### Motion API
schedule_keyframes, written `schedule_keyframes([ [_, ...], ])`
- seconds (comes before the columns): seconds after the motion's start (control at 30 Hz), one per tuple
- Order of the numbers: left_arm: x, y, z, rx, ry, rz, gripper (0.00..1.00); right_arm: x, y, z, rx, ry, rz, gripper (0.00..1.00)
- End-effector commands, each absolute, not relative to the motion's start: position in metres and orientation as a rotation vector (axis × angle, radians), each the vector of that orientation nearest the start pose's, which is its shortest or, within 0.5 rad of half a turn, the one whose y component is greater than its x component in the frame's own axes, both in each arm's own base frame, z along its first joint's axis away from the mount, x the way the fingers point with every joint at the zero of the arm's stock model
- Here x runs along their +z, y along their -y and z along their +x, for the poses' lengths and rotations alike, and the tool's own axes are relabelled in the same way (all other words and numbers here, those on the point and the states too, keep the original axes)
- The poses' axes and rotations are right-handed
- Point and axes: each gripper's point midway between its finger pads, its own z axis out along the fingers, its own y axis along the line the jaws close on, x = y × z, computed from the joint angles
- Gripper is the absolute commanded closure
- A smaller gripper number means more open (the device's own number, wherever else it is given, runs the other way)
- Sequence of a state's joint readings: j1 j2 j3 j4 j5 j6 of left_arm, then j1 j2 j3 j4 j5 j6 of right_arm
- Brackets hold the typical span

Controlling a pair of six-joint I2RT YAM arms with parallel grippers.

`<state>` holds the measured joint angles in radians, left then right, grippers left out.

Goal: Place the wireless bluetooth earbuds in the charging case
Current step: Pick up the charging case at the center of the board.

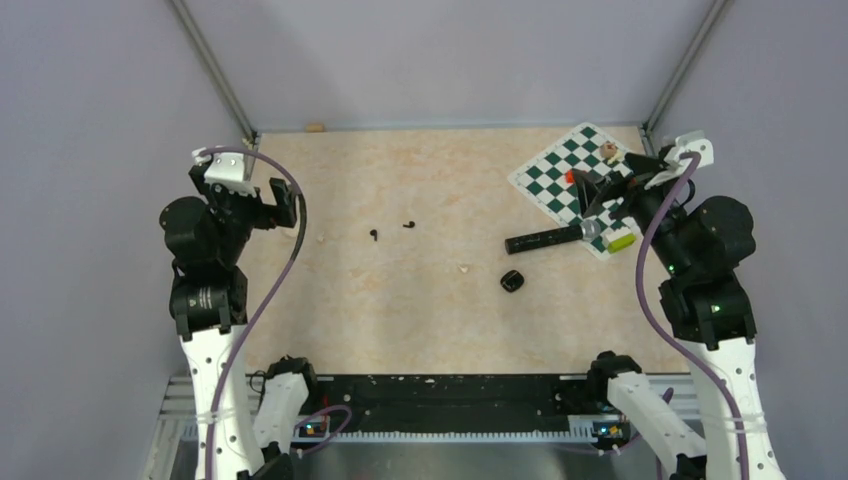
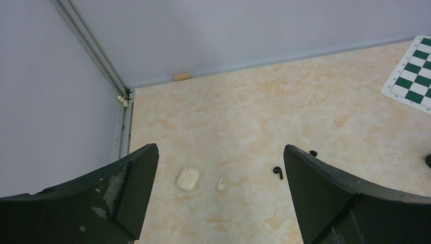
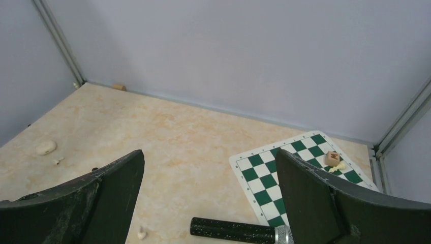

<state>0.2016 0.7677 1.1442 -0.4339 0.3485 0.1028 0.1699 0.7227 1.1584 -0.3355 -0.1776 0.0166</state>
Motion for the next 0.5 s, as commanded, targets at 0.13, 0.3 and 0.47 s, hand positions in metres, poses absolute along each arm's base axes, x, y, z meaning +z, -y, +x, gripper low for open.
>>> schedule_keyframes([
  [0.13,0.388,-0.009,0.291,-0.005,-1.596,0.189,0.01,0.436,-0.09,0.266,0.273,-1.41,-0.368,0.01],
  [0.3,0.386,-0.013,0.296,0.073,-1.614,0.292,0.01,0.44,-0.098,0.266,0.257,-1.421,-0.469,0.01],
  [0.47,0.348,-0.002,0.296,-0.003,-1.687,0.344,0.01,0.397,-0.112,0.268,0.309,-1.451,-0.554,0.01],
])
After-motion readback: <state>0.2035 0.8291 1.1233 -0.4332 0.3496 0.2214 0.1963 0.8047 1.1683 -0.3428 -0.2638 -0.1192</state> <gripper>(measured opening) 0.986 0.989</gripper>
